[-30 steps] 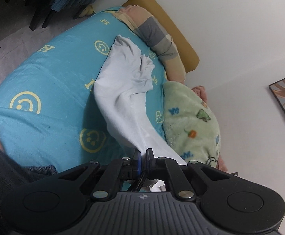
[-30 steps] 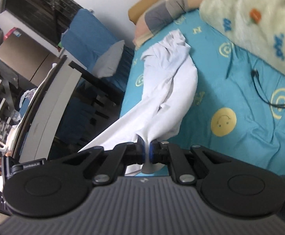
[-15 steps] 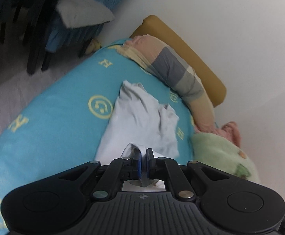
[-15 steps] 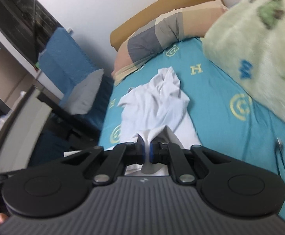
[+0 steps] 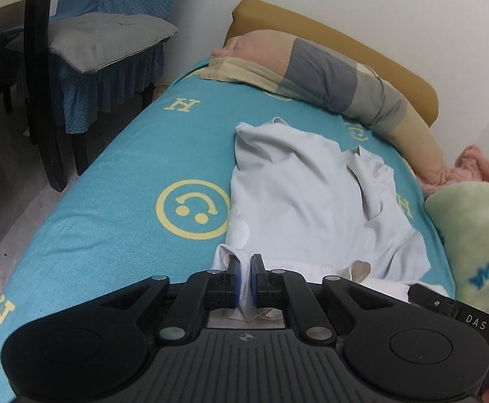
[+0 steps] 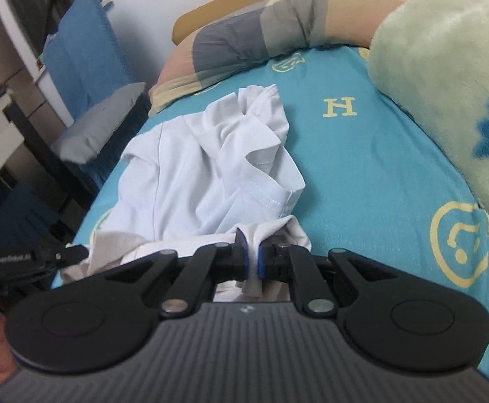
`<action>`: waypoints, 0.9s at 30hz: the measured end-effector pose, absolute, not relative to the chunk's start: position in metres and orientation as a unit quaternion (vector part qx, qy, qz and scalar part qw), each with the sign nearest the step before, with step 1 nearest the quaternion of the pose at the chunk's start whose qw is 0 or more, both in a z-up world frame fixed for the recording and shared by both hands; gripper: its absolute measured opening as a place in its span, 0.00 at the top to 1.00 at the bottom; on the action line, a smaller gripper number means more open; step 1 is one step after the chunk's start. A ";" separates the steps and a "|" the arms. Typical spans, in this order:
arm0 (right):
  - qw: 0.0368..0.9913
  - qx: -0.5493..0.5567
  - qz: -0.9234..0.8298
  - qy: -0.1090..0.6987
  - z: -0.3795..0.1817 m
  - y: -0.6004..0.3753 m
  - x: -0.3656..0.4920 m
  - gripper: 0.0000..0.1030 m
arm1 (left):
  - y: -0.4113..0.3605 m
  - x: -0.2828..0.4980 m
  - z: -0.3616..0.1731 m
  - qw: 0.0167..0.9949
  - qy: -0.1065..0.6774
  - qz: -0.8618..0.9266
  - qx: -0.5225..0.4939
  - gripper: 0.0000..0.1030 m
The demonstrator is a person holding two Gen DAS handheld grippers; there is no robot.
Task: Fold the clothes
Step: 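Grasp the hem end with both grippers and fold it toward the collar, then open both grippers and release the folded hem onto the shirt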
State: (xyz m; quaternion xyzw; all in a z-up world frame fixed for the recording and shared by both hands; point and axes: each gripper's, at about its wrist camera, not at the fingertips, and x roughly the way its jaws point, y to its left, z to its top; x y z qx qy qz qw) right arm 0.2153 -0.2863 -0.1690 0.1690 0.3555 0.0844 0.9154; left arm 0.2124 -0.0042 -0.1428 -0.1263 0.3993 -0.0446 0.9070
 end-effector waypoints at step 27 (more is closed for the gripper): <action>0.843 0.381 0.044 0.378 -0.127 -0.297 0.046 0.26 | 0.028 0.052 -0.163 0.738 0.525 -0.072 -0.418 0.17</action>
